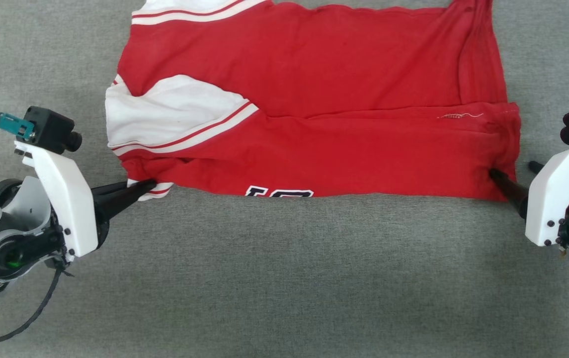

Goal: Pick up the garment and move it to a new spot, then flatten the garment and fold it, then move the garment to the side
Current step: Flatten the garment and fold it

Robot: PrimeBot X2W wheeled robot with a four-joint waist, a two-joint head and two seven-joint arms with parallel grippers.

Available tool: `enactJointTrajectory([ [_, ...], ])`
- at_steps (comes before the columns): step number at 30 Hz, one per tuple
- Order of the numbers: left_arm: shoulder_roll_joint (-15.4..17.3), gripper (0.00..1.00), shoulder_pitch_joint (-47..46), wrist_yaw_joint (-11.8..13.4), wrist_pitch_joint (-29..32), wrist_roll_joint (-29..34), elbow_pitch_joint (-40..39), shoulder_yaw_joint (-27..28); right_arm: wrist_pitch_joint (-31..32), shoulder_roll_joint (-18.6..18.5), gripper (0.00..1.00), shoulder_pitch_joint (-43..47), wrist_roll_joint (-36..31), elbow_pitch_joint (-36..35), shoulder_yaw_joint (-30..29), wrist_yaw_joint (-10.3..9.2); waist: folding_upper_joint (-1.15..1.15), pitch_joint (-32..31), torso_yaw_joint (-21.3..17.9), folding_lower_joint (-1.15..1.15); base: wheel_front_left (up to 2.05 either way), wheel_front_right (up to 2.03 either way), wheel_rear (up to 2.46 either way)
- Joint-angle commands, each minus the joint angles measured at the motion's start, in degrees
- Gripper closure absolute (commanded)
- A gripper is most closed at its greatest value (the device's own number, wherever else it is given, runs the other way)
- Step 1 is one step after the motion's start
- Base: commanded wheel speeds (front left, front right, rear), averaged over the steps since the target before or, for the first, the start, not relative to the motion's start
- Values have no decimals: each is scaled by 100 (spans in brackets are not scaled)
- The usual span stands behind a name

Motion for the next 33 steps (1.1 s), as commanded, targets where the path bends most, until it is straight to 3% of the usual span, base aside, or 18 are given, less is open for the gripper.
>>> enactJointTrajectory([
  [1, -47, 100, -65, 13, -15, 56, 7, -31, 108, 85, 0, 90, 18, 138, 84, 0, 0, 10, 37, 0, 0, 0, 0],
  [4, -79, 100, -114, 13, -48, 49, 21, -70, 220, 133, 85, 95, 57, 145, 116, 1, 0, 6, 88, 0, 0, 0, 0],
  [5, -93, 100, -125, 13, -52, 41, 19, -82, 229, 149, 100, 108, 66, 140, 115, 1, 0, -3, 100, 0, 0, 0, 0],
  [16, 42, 100, 190, 13, -460, -75, -301, -173, 90, -69, 100, 344, 189, -174, -142, 0, 0, -422, 130, 0, 0, 0, 0],
  [25, 499, 100, 893, 13, -1039, 46, -1064, -465, 379, -298, 100, 1133, 420, -688, -324, 0, 0, -784, 128, 0, 0, 0, 0],
  [33, 833, 100, 1459, 13, -1595, 205, -1602, -722, 584, -285, 100, 1912, 589, -1225, -642, 0, 0, -839, 141, 0, 0, 0, 0],
])
